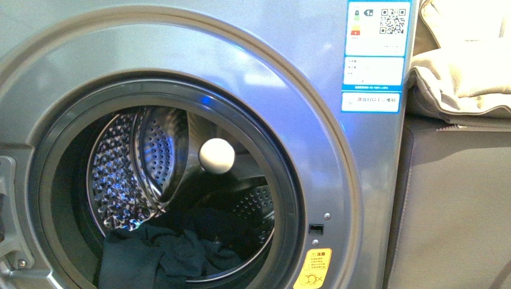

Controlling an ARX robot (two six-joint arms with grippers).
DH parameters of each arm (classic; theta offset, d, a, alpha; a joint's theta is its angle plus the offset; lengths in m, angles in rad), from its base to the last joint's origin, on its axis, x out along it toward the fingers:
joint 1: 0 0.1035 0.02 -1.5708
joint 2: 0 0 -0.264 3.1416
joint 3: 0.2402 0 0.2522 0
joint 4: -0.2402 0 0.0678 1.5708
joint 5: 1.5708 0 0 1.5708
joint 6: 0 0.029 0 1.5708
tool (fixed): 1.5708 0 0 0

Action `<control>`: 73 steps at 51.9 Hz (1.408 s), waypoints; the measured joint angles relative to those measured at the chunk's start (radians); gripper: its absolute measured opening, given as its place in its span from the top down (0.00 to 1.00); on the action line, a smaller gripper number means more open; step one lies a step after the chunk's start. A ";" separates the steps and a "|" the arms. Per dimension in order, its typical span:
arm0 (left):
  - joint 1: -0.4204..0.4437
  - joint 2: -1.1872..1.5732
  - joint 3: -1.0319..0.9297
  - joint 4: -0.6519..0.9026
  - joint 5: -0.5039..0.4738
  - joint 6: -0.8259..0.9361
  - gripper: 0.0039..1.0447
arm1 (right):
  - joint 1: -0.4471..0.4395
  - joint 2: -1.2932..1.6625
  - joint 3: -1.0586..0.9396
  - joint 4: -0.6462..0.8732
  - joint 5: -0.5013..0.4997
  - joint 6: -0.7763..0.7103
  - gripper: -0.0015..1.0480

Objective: Put clothes into washing machine

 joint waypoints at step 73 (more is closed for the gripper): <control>0.000 -0.425 0.000 -0.427 0.000 0.000 0.69 | 0.000 0.000 0.000 0.000 0.000 0.000 0.07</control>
